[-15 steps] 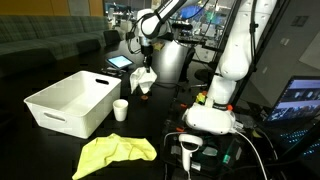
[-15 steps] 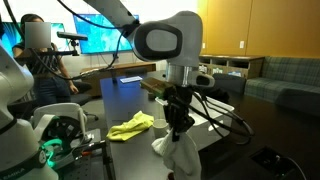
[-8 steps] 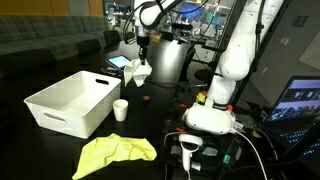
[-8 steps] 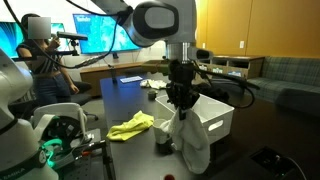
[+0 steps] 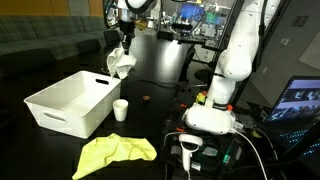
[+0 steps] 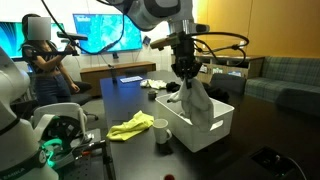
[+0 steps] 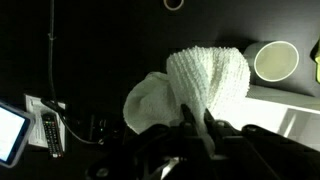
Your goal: Pick up the two cloths and put them in the box, then pick up the seal tape and marker and put them in the cup
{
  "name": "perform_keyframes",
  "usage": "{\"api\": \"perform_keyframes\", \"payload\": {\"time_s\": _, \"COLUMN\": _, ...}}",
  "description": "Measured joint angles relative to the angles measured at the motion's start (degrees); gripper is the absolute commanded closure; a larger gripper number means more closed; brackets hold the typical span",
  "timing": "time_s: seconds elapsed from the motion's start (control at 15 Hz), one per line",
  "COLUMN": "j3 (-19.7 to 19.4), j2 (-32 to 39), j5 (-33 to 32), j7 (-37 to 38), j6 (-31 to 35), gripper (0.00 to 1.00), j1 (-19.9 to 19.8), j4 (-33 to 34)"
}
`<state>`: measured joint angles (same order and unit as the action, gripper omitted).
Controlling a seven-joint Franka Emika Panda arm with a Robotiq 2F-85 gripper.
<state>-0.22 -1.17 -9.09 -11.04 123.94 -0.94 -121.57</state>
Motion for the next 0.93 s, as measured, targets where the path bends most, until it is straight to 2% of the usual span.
{"api": "perform_keyframes", "payload": {"time_s": 0.47, "j3": 3.0, "j2": 9.4, "j5": -1.0, "j7": 4.0, "j6": -3.8, "gripper": 0.97, "j1": 4.2, "j4": 13.5}}
{"api": "perform_keyframes", "payload": {"time_s": 0.93, "j3": 4.0, "j2": 20.7, "j5": -1.0, "j7": 6.1, "j6": -7.1, "gripper": 0.97, "j1": 7.9, "j4": 26.2}}
